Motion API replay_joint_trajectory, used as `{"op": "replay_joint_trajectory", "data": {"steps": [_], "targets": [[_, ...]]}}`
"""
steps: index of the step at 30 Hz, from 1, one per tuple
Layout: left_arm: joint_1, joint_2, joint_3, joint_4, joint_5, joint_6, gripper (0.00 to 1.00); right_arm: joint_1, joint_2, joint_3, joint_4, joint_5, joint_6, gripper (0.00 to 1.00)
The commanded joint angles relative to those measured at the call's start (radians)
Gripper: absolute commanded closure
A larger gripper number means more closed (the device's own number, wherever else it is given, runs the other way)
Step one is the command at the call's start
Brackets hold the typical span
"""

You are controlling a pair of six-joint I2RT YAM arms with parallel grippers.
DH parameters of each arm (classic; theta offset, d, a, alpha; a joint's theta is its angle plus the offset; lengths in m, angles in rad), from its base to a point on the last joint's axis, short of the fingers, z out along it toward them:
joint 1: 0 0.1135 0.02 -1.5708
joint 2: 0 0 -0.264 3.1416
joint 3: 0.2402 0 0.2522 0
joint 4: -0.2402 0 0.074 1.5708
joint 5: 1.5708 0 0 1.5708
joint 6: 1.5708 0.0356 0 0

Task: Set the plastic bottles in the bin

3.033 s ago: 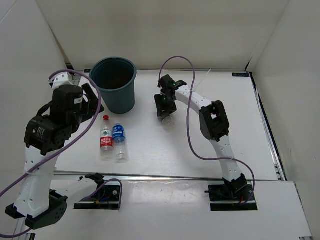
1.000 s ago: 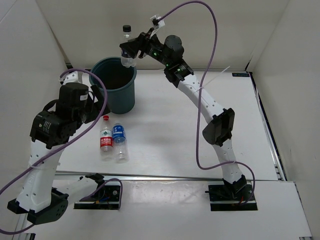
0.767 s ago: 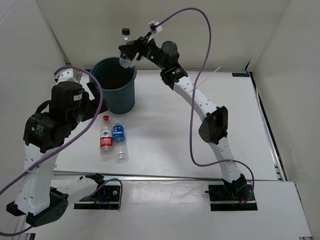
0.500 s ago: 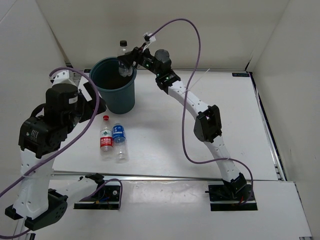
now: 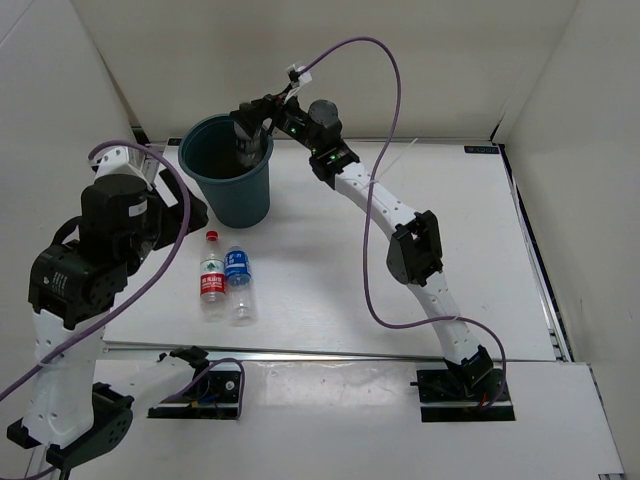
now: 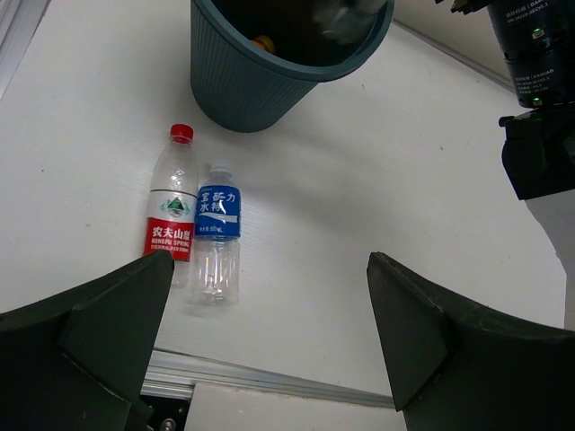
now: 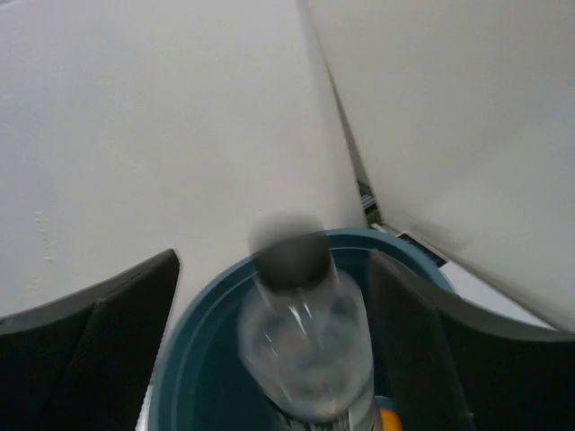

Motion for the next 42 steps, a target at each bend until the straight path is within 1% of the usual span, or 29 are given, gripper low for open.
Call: {"op": "replay_joint_trajectory", "data": {"steps": [1, 4, 7, 11, 13, 14, 15, 17, 18, 19, 21, 22, 23, 24, 25, 26, 27, 28, 30, 32, 35, 37, 38, 39, 42], "targets": [[-0.004, -0.023, -0.003, -0.076, -0.013, -0.006, 0.0, 0.005, 0.003, 0.046, 0.085, 0.058, -0.017, 0.08], [-0.004, -0.034, -0.003, -0.076, -0.022, -0.006, 0.0, 0.005, 0.003, 0.046, 0.094, 0.078, -0.017, 0.03], [-0.004, -0.034, -0.003, -0.076, -0.031, 0.005, 0.0, 0.005, -0.008, 0.046, 0.094, 0.078, -0.026, 0.02], [-0.004, -0.034, -0.003, -0.076, -0.077, 0.005, 0.0, 0.005, -0.087, 0.046, 0.065, 0.109, -0.064, 0.01], [-0.004, -0.034, 0.007, -0.076, -0.105, 0.005, 0.0, 0.005, -0.184, -0.003, -0.012, 0.15, -0.078, 0.01], [-0.004, -0.034, 0.007, -0.067, -0.135, 0.005, 0.0, 0.005, -0.222, -0.034, -0.042, 0.201, -0.078, 0.01], [-0.004, -0.034, 0.007, -0.056, -0.151, 0.005, 0.0, 0.005, -0.3, -0.095, -0.125, 0.233, -0.078, 0.01], [-0.004, -0.072, 0.007, -0.024, -0.189, 0.005, 0.0, 0.005, -0.403, -0.158, -0.212, 0.268, -0.078, 0.01], [-0.004, -0.095, -0.039, 0.008, -0.2, 0.005, 0.0, 0.005, -0.429, -0.179, -0.261, 0.301, -0.089, 0.01], [-0.004, -0.12, -0.073, 0.082, -0.212, 0.005, 0.0, -0.004, -0.452, -0.19, -0.385, 0.301, -0.098, 0.01], [-0.004, -0.21, -0.151, 0.145, -0.257, -0.074, 0.0, -0.004, -0.524, -0.218, -0.498, 0.333, -0.127, 0.01], [-0.004, -0.239, -0.242, 0.192, -0.28, -0.149, 0.0, -0.004, -0.555, -0.248, -0.58, 0.36, -0.127, 0.01], [-0.004, -0.264, -0.289, 0.211, -0.307, -0.168, 0.0, -0.014, -0.636, -0.347, -0.604, 0.42, -0.107, 0.01], [-0.004, -0.281, -0.365, 0.231, -0.307, -0.168, 0.0, -0.024, -0.679, -0.409, -0.621, 0.446, -0.097, 0.01], [-0.004, -0.281, -0.389, 0.231, -0.307, -0.184, 0.0, -0.04, -0.757, -0.516, -0.642, 0.485, -0.087, 0.01], [-0.004, -0.281, -0.403, 0.231, -0.307, -0.2, 0.0, -0.051, -0.79, -0.517, -0.661, 0.485, -0.087, 0.01], [-0.004, -0.229, -0.403, 0.205, -0.307, -0.219, 0.0, -0.06, -0.817, -0.582, -0.685, 0.511, -0.065, 0.01], [-0.004, -0.2, -0.403, 0.187, -0.307, -0.23, 0.0, -0.082, -0.862, -0.609, -0.711, 0.557, -0.055, 0.01], [-0.004, -0.119, -0.415, 0.155, -0.298, -0.207, 0.0, -0.108, -0.902, -0.653, -0.765, 0.557, -0.046, 0.01], [-0.004, -0.086, -0.449, 0.145, -0.298, -0.227, 0.0, -0.133, -0.966, -0.739, -0.776, 0.557, -0.046, 0.01], [-0.004, -0.086, -0.533, 0.21, -0.242, -0.257, 0.0, -0.157, -1.04, -0.848, -0.776, 0.533, -0.026, 0.01], [-0.004, -0.095, -0.571, 0.21, -0.214, -0.305, 0.0, -0.157, -1.086, -0.888, -0.776, 0.533, -0.017, 0.01], [-0.004, -0.106, -0.619, 0.223, -0.197, -0.326, 0.0, -0.157, -1.1, -0.917, -0.789, 0.522, -0.017, 0.01], [-0.004, -0.115, -0.653, 0.254, -0.158, -0.326, 0.0, -0.157, -1.124, -0.927, -0.799, 0.522, -0.017, 0.01], [-0.004, -0.173, -0.783, 0.325, -0.134, -0.325, 0.0, -0.166, -1.152, -0.937, -0.837, 0.513, -0.017, 0.01]]}}
